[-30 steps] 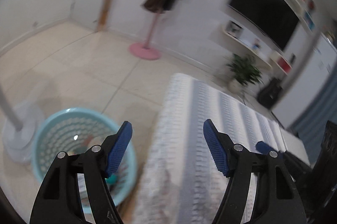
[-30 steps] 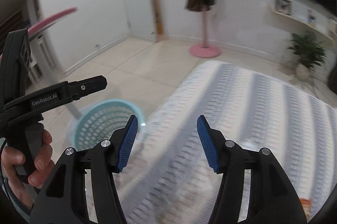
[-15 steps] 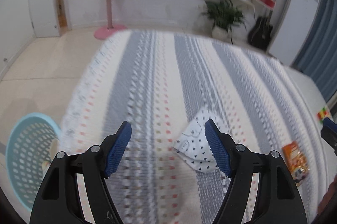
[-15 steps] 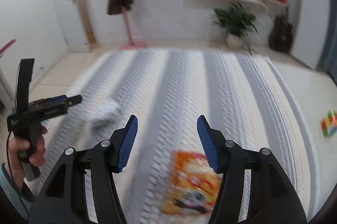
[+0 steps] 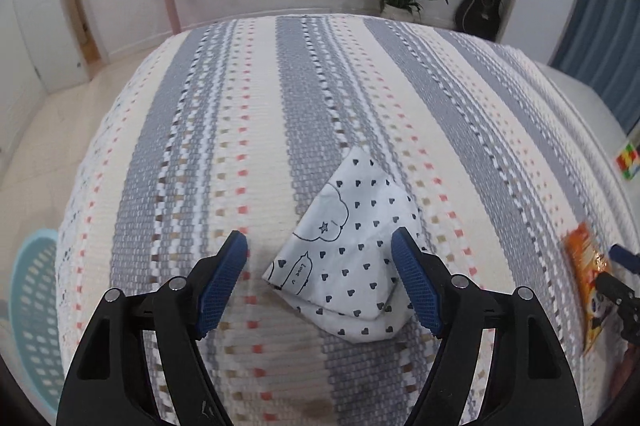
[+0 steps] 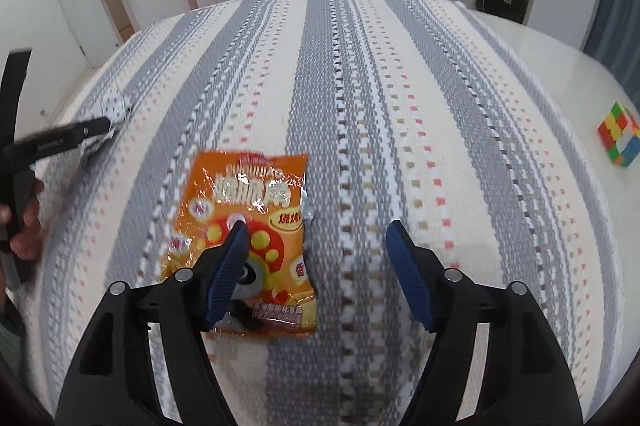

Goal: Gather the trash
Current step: 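Grasp the dotted tissue pack with the left gripper while the right grasps the orange snack bag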

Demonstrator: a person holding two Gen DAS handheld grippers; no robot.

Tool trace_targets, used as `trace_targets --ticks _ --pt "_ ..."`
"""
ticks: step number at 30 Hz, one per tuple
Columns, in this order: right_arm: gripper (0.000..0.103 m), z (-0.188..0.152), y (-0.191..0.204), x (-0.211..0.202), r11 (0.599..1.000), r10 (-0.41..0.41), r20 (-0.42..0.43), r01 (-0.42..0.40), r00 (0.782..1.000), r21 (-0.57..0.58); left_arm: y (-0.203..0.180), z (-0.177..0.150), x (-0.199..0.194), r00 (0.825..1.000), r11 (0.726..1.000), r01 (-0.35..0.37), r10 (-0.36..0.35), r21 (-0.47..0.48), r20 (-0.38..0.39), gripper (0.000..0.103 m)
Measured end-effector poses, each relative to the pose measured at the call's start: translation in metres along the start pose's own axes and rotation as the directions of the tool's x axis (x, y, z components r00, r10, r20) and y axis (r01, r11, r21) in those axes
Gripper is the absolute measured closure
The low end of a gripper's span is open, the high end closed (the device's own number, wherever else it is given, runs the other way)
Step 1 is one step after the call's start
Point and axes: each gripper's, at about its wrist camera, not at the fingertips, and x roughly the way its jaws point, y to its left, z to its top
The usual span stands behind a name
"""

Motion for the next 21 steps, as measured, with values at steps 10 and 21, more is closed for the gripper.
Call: trace_targets --ticks 10,21 --pt "0.041 -0.010 0.027 -0.005 0.997 0.006 -0.001 -0.007 1.000 -0.074 -0.019 -0.002 -0.011 0.998 0.997 -0.050 0.048 0.061 0.036 0.067" --pt "0.086 -0.013 0.037 -0.022 0.994 -0.025 0.093 0.034 0.995 -0.107 -0.022 -0.012 -0.027 0.998 0.997 0.017 -0.022 0.076 0.064 0.101"
